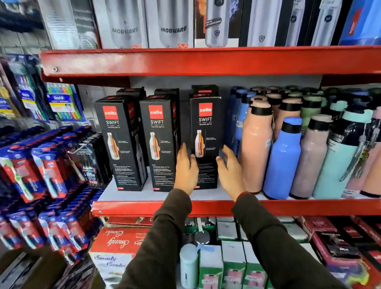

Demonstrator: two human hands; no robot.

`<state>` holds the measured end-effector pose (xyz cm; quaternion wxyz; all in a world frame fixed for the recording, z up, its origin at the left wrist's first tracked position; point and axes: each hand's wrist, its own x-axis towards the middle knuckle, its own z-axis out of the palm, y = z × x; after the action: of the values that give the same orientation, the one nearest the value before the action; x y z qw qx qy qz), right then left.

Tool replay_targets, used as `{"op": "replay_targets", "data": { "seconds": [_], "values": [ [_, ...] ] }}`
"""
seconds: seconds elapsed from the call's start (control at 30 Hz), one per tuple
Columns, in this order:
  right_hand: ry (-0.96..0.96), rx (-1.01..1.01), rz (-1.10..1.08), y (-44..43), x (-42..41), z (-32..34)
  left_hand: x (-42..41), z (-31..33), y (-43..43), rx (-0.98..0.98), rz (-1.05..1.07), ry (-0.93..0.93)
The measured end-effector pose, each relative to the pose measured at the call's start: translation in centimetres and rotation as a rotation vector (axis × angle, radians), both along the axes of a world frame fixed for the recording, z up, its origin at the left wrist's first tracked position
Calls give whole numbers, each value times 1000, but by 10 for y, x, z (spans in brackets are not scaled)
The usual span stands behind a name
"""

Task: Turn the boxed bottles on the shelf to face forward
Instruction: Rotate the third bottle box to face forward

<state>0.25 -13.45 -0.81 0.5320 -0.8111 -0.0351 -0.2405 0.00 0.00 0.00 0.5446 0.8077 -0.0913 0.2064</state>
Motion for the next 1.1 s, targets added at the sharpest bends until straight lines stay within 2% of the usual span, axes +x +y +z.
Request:
{"op": "replay_targets", "data": {
  "seconds": [0.17,0.43,0.67,0.9,1.1],
  "values": [
    [93,63,56,0,11,-6,10,-7,1,-50,-49,114],
    [10,173,21,5,9,-15,18,-17,-5,-109,49,74],
    [-21,196,-32,3,2,-13,13,-10,-3,-220,0,40],
    [-33,85,26,1,-4,-1,6,-9,-2,-545,-74,18],
    [-61,72,-12,3,-2,8,-1,-8,-6,-570,-77,-2]
  ]
}}
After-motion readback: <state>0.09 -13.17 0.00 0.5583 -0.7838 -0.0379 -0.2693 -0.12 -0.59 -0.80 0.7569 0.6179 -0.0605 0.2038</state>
